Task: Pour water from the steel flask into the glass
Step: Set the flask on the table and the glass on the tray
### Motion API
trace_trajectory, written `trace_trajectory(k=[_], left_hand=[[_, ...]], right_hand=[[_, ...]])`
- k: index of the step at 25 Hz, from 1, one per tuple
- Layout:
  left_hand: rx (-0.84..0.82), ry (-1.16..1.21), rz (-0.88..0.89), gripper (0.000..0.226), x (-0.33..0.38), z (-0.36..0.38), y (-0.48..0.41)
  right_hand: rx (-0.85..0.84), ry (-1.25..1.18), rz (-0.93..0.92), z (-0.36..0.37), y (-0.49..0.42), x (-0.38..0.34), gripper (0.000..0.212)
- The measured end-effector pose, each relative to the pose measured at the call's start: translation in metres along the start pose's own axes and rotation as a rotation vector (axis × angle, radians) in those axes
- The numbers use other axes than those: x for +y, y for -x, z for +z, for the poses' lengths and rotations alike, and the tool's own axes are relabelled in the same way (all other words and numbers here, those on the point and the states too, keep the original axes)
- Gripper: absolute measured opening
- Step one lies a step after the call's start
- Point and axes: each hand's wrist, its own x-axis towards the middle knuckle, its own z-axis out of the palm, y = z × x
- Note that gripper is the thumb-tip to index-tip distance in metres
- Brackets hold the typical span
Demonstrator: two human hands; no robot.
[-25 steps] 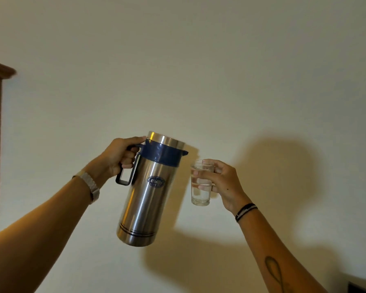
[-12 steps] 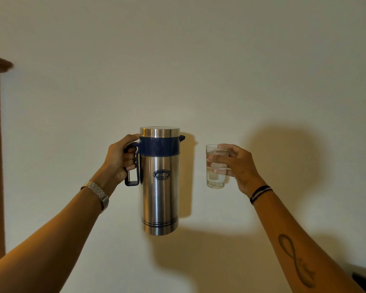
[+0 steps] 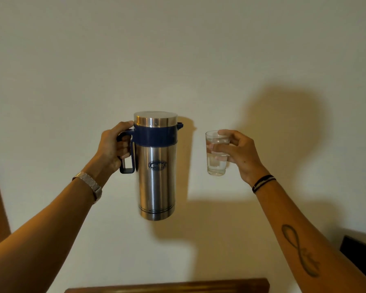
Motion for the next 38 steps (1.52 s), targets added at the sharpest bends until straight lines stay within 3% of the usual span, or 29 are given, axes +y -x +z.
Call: trace_trajectory(k=[4,9,20,24,29,34,38], left_hand=[[0.055,-0.041,-0.070,0.041,-0.068,-0.026,0.035],[0.195,-0.101,-0.252,0.039,-0.215,-0.084,0.112],[0.395,-0.270,-0.802,0.037,-0.498,-0.195,0.321],[0.428,-0.313,-0.897,0.029,-0.562,-0.227,0.371],[0.355,-0.296,-0.969,0.032,-0.615,-0.249,0.396],[0.243,-0.324,-0.937,0.041,-0.644,-0.268,0.421],[0.178,-0.337,-0.906,0.029,-0.644,-0.272,0.435]], right_hand=[[-0.033,0.036,0.060,0.006,0.041,0.069,0.064],[-0.102,0.139,0.219,0.011,0.130,0.202,0.077],[-0.278,0.352,0.833,0.017,0.395,0.506,0.076],[-0.356,0.437,0.959,0.008,0.465,0.581,0.078],[-0.429,0.523,0.975,0.001,0.515,0.646,0.077],[-0.445,0.549,0.980,-0.001,0.536,0.669,0.077],[-0.471,0.565,1.005,0.000,0.546,0.672,0.081]])
